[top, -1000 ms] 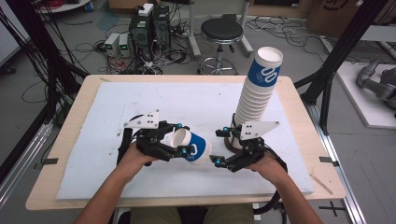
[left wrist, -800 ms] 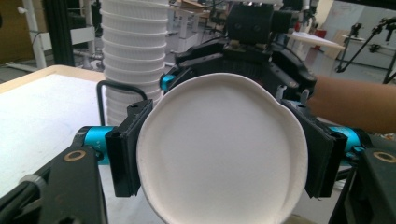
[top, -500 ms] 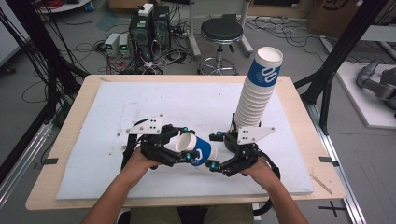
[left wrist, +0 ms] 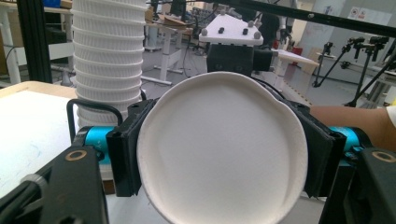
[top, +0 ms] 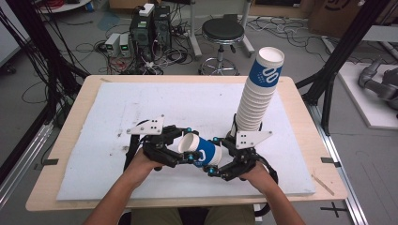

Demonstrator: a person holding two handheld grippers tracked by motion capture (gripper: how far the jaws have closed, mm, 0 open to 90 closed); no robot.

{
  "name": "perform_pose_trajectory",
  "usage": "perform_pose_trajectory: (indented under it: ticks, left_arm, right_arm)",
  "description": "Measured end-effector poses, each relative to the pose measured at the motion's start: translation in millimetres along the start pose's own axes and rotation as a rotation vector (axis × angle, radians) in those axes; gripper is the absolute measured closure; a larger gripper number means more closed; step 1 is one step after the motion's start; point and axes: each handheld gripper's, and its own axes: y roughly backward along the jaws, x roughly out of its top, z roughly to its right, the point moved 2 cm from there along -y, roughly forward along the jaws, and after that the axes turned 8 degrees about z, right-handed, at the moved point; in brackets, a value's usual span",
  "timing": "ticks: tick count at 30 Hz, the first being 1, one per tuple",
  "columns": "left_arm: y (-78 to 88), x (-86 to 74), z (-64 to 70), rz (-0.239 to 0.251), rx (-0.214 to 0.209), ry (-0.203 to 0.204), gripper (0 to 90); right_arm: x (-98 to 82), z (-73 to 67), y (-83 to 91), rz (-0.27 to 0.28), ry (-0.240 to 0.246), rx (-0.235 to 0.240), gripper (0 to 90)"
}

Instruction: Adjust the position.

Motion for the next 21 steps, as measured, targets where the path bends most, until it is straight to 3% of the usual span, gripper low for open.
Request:
perform_pose_trajectory:
  ticks: [5,7,8,10,11,13,19,21]
  left_arm:
    - [-0.3,0.0,-0.6,-0.003,-0.006,0.019,30.4]
    - [-0.6,-1.0,-0.1,-0.035,-0.004,0.035,29.8]
    - [-0.4,-1.2,0.2,-0.045,0.006,0.024,28.7]
    - [-0.7,-1.5,1.8,-0.094,0.056,0.025,17.3]
    - [-0.7,-1.5,1.8,-0.094,0.056,0.025,13.5]
    - [1.9,-0.9,3.8,-0.142,0.064,0.002,12.9]
    - [7.3,4.6,5.3,-0.204,0.071,-0.026,12.9]
    - [8.5,9.5,5.9,-0.221,0.066,-0.042,12.9]
  right_arm:
    - [3.0,-0.2,2.1,-0.020,-0.011,0.006,21.9]
    - [4.5,-0.6,3.9,-0.052,-0.011,0.019,23.0]
    - [5.1,-1.0,4.6,-0.066,-0.006,0.017,23.1]
    - [6.4,-1.1,6.2,-0.089,-0.007,0.029,23.6]
    - [6.4,-1.1,6.2,-0.089,-0.007,0.029,23.6]
    - [8.2,-1.7,8.6,-0.125,-0.009,0.037,23.8]
    - [15.7,-0.4,15.4,-0.175,-0.006,0.037,23.7]
    - [23.3,0.3,17.5,-0.224,0.011,0.037,23.7]
